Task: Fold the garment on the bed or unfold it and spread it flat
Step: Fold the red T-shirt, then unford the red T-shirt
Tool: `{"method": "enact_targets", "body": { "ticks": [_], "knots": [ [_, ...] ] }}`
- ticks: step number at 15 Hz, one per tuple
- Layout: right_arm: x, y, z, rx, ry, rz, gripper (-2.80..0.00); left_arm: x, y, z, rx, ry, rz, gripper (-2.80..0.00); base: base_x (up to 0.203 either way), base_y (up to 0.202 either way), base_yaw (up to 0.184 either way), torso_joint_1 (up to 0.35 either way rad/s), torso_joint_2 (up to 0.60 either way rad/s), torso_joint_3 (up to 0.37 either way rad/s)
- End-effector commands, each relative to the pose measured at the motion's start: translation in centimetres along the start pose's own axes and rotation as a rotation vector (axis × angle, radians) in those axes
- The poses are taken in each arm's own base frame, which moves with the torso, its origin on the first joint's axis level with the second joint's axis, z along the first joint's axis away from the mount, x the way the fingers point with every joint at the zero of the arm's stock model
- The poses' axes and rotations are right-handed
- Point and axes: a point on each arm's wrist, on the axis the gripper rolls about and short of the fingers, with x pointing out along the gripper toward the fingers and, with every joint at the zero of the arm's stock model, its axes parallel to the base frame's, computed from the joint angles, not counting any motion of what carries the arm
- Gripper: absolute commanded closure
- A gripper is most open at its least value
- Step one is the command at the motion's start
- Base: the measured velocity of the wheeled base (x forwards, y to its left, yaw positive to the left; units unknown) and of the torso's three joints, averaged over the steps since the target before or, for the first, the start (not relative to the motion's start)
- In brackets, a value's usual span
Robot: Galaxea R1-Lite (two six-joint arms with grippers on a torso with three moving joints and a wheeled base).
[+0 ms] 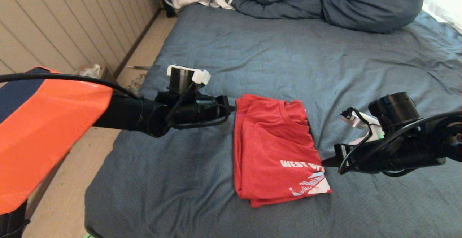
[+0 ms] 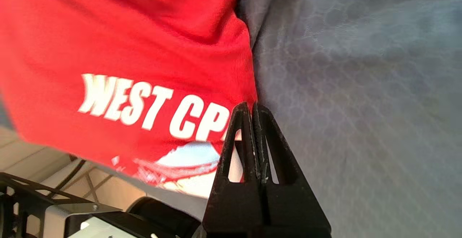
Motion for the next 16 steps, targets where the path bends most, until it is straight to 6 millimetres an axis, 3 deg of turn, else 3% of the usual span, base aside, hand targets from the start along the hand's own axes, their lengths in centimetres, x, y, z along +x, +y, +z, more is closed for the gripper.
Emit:
{"method": "enact_targets", "body": {
  "ticks": [1,4,7,9,12,16],
  "knots": [
    [-2.8,1.0,0.1,-0.026,-0.086,0.022,0.00,-4.3,-2.6,1.7,0.019,-0.056,-0.032,0.00,0.000,0.000,0.000,0.000,0.00,0.000],
    [-7.1,2.4,-0.1,-0.066,-0.216,0.048,0.00,-11.1,-5.4,3.2,0.049,-0.140,-0.056,0.00,0.000,0.000,0.000,0.000,0.00,0.000],
    [-12.3,3.8,-2.0,-0.099,-0.327,0.066,0.00,-20.6,-7.2,4.2,0.093,-0.256,-0.019,0.00,0.000,0.000,0.000,0.000,0.00,0.000],
    [-16.1,4.5,-4.4,-0.117,-0.388,0.075,0.00,-27.5,-7.7,3.1,0.149,-0.321,0.067,0.00,0.000,0.000,0.000,0.000,0.00,0.000],
    [-20.8,5.0,-9.2,-0.128,-0.462,0.056,0.00,-35.8,-8.9,-1.4,0.199,-0.392,0.267,0.00,0.000,0.000,0.000,0.000,0.00,0.000],
    [-24.5,4.6,-17.0,-0.148,-0.582,-0.024,0.00,-43.6,-10.7,-10.4,0.218,-0.450,0.512,0.00,0.000,0.000,0.000,0.000,0.00,0.000]
  ]
}}
